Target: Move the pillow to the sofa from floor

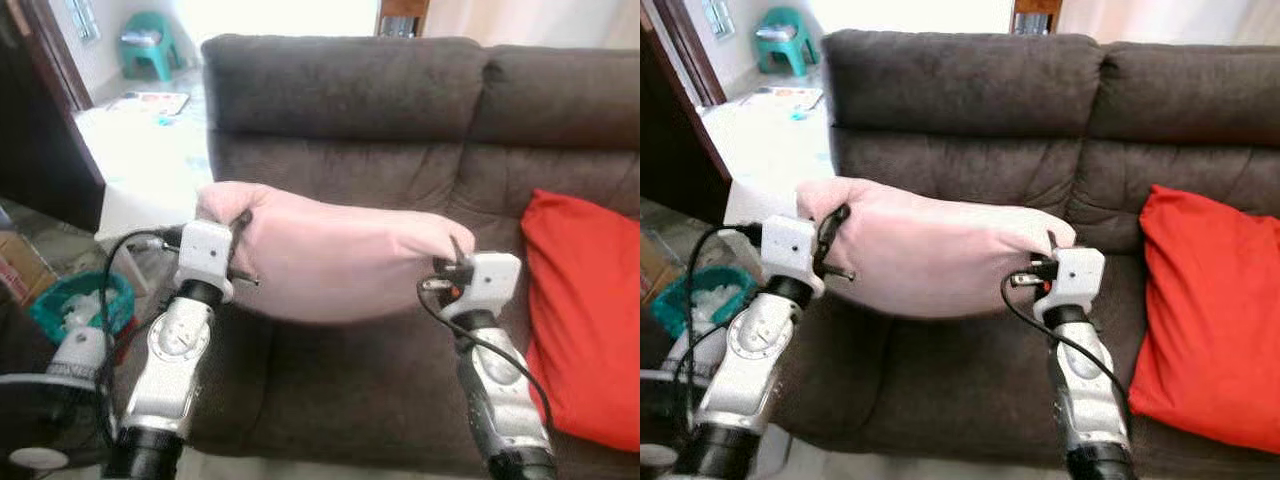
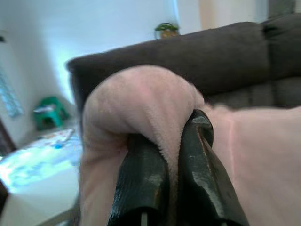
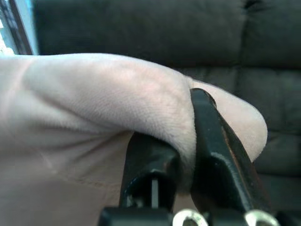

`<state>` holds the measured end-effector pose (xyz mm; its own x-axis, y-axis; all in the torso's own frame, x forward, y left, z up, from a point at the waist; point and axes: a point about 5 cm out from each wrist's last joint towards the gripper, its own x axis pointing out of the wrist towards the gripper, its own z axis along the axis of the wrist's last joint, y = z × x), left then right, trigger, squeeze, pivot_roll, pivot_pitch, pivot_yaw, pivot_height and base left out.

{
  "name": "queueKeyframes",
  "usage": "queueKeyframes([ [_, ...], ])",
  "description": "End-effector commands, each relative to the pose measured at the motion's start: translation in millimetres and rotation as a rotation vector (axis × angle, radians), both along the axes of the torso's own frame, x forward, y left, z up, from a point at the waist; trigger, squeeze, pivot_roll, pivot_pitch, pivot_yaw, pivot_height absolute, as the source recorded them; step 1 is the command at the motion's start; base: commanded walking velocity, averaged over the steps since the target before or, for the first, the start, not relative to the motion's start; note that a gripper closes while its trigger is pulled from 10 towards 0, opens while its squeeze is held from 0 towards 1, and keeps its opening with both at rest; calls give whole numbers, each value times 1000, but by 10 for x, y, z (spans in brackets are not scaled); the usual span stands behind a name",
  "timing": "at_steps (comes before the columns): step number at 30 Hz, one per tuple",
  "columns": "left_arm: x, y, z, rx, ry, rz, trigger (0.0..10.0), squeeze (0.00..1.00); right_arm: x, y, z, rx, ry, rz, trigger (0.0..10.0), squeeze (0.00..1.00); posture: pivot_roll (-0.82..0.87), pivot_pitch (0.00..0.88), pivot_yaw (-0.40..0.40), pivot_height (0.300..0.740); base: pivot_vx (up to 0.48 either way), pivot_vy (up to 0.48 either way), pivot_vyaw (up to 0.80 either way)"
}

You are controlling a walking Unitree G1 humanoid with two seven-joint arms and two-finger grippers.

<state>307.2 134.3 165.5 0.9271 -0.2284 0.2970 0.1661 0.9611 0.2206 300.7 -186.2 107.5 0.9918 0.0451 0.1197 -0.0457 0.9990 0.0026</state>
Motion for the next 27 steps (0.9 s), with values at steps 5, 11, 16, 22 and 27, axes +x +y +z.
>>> queueKeyframes([
  [5,7,109,119,1,-49,34,10000,0,63,86,233,-6,-105,28,10000,0,114,0,-23,740,285,0,800],
  [11,11,91,110,-2,-38,27,10000,0,65,75,205,5,-82,24,10000,0,114,0,-25,740,286,0,533],
  [16,4,22,27,1,10,-32,10000,0,73,42,190,9,-72,7,10000,0,114,0,-25,740,111,0,0],
  [22,-13,-34,-41,-16,63,-82,10000,0,74,33,177,7,-62,-4,10000,0,114,0,-26,740,0,0,0],
  [27,-18,-93,-79,-18,101,-134,10000,0,86,9,151,-5,-38,-21,10000,0,115,0,-26,740,0,0,0],
])
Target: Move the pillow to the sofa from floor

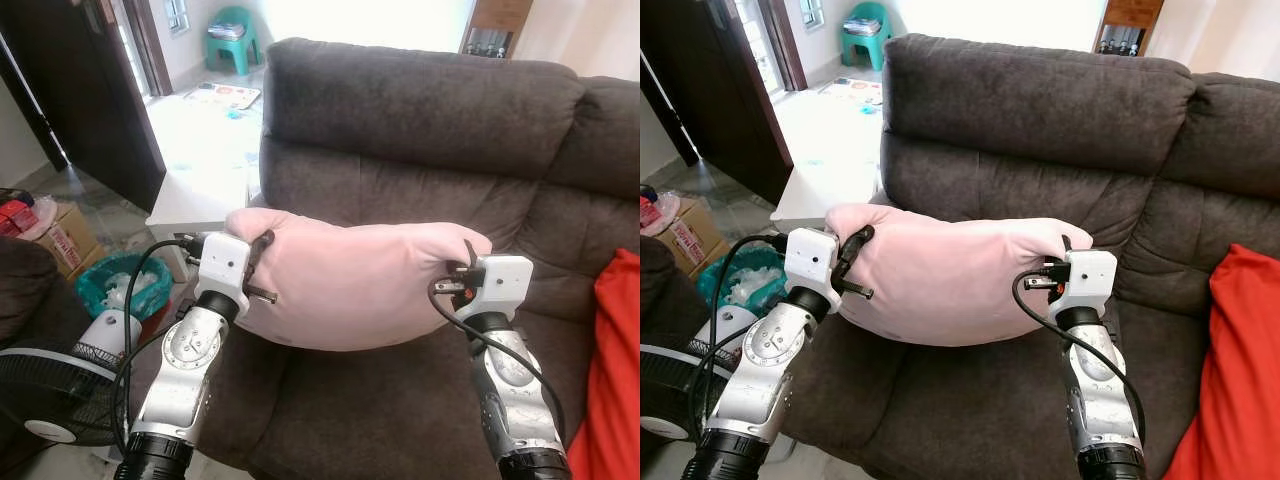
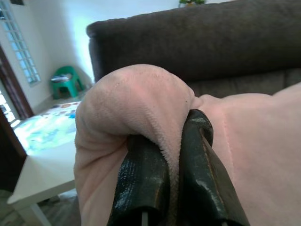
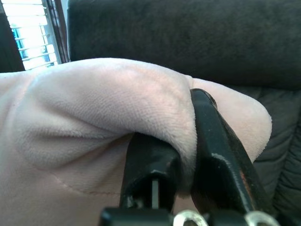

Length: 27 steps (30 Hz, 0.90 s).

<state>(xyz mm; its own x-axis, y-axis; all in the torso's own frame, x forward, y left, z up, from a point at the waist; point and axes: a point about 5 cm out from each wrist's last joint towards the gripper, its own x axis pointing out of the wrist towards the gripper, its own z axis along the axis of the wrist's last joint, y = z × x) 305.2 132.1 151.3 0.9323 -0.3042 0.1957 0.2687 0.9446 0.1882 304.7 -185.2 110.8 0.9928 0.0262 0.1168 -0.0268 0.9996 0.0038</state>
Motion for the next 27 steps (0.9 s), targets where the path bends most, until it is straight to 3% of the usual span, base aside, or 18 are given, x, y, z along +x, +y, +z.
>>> queueKeyframes([
  [1,1,-76,54,-21,-2,-55,10000,0,51,-8,100,-18,-28,-8,10000,0,115,0,-26,740,0,0,0],
  [5,5,-106,34,-52,35,-83,10000,0,67,-54,71,-33,-2,-42,10000,0,117,0,-27,740,0,0,0],
  [8,30,-147,66,-49,39,-111,10000,0,117,-100,46,-123,41,-67,10000,0,112,0,-28,740,0,0,0],
  [14,51,-248,139,-60,55,-203,10000,0,274,-163,183,-157,26,-98,10000,0,112,0,-31,740,0,0,0],
  [21,-28,-332,13,-24,163,-342,10000,0,378,-183,199,-250,66,-123,10000,0,121,0,-36,740,0,0,0],
  [27,-94,-333,-113,-8,259,-412,10000,0,372,-119,10,-308,178,-61,10000,0,122,0,-38,740,0,0,0],
])
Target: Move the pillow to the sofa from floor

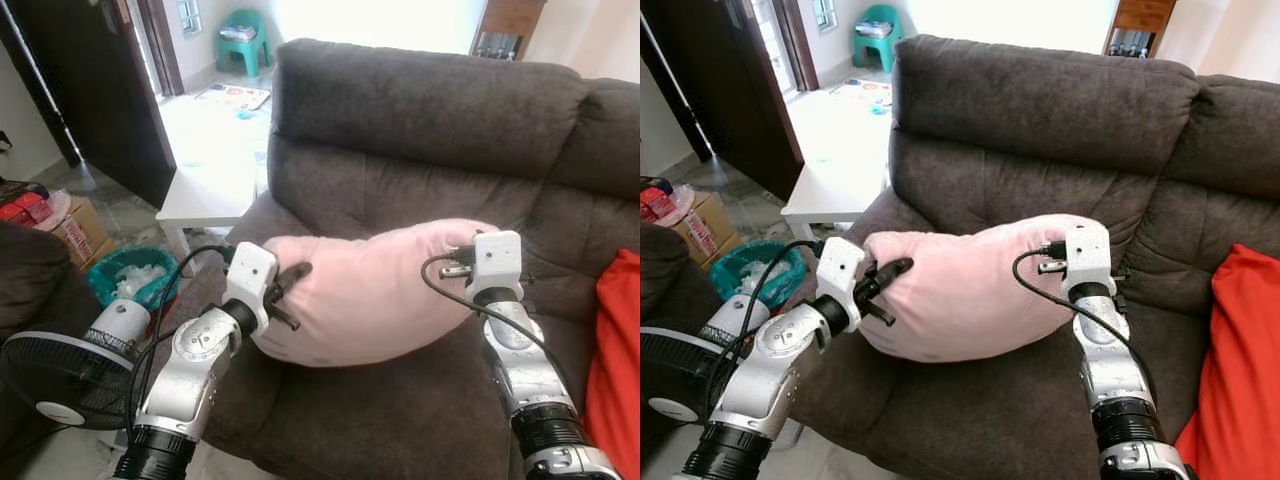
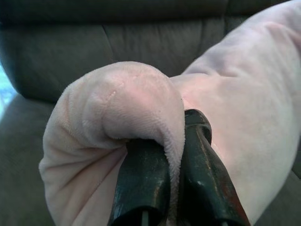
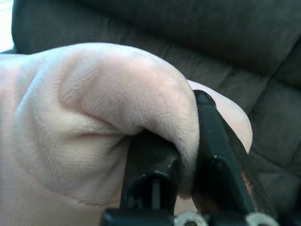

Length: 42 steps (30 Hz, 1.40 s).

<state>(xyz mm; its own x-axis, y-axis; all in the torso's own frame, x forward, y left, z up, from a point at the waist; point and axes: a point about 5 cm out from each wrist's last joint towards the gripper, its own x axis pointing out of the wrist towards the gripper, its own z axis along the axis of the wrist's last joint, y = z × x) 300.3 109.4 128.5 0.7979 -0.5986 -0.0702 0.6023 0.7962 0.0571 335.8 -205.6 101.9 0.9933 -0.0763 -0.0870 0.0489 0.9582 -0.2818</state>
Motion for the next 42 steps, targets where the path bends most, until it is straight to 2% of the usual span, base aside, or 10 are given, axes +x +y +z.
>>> queueKeyframes([
  [1,-45,-107,116,-28,-37,-74,10000,0,61,85,98,-19,-24,51,10000,0,122,0,-38,740,0,0,0],
  [6,-89,-87,49,-10,8,-96,10000,0,52,181,-20,-54,50,136,10000,0,123,0,-39,740,0,0,0],
  [10,-90,-88,53,-18,17,-100,10000,0,60,208,-15,-64,50,151,10000,0,123,0,-39,740,0,0,0],
  [16,-95,-145,124,-45,15,-146,10000,0,105,82,98,-72,-1,76,10000,0,123,0,-37,740,0,0,0],
  [28,-250,-75,142,27,71,-296,10000,0,130,34,162,-56,-34,37,10000,0,127,0,-39,740,0,0,0],
  [38,-381,-7,153,116,139,-423,10000,0,130,133,98,-36,7,101,10000,0,128,0,-39,740,0,0,0],
  [39,-391,23,116,133,150,-415,10000,0,120,154,82,-29,12,114,10000,231,128,0,-40,740,0,0,0],
  [40,-391,23,116,133,150,-415,10000,0,120,154,82,-29,12,114,10000,231,128,0,-40,740,0,0,0],
  [41,-394,37,99,141,155,-411,10000,0,116,163,75,-27,15,118,10000,773,128,0,-40,740,0,0,0],
  [42,-398,52,82,148,160,-407,10000,0,112,172,68,-27,18,123,10000,1000,127,0,-40,740,0,0,0],
])
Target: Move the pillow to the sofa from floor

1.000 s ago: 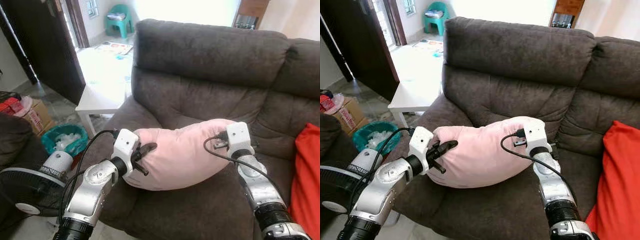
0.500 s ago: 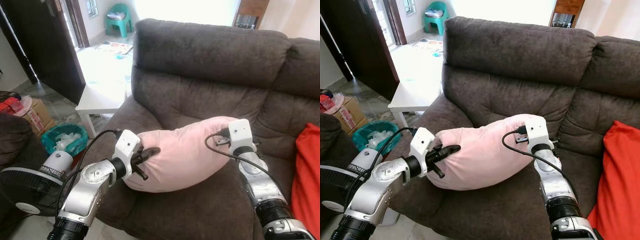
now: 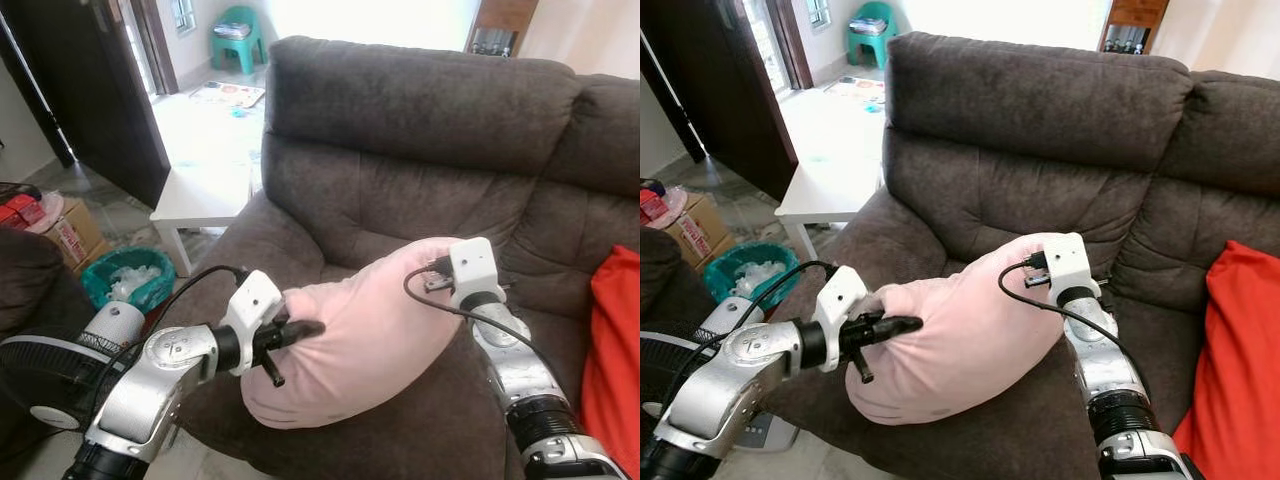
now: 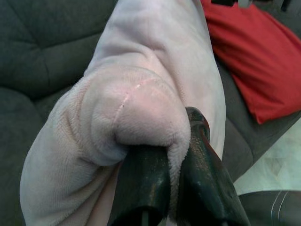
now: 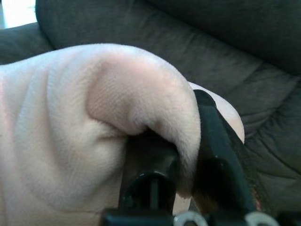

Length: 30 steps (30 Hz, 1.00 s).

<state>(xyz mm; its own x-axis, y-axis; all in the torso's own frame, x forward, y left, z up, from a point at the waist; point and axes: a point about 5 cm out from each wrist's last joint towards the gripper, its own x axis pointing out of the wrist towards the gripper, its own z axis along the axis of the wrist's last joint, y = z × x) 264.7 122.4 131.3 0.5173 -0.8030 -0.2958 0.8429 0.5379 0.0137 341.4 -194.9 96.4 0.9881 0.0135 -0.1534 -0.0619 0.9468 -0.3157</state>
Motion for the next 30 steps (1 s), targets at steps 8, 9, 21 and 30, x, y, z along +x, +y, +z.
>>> queueKeyframes([
  [8,-95,63,-101,60,42,-35,10000,0,40,129,68,18,-30,60,10000,1000,130,0,-40,740,0,0,0],
  [9,-92,94,-157,82,50,-17,10000,0,39,137,60,18,-25,64,10000,1000,131,0,-40,740,0,0,0],
  [21,7,262,-389,124,23,167,10000,0,21,168,40,8,10,151,10000,1000,124,0,-42,740,0,0,0],
  [30,22,268,-495,129,12,203,10000,0,44,124,81,-20,9,163,10000,1000,122,0,-46,740,0,0,0],
])
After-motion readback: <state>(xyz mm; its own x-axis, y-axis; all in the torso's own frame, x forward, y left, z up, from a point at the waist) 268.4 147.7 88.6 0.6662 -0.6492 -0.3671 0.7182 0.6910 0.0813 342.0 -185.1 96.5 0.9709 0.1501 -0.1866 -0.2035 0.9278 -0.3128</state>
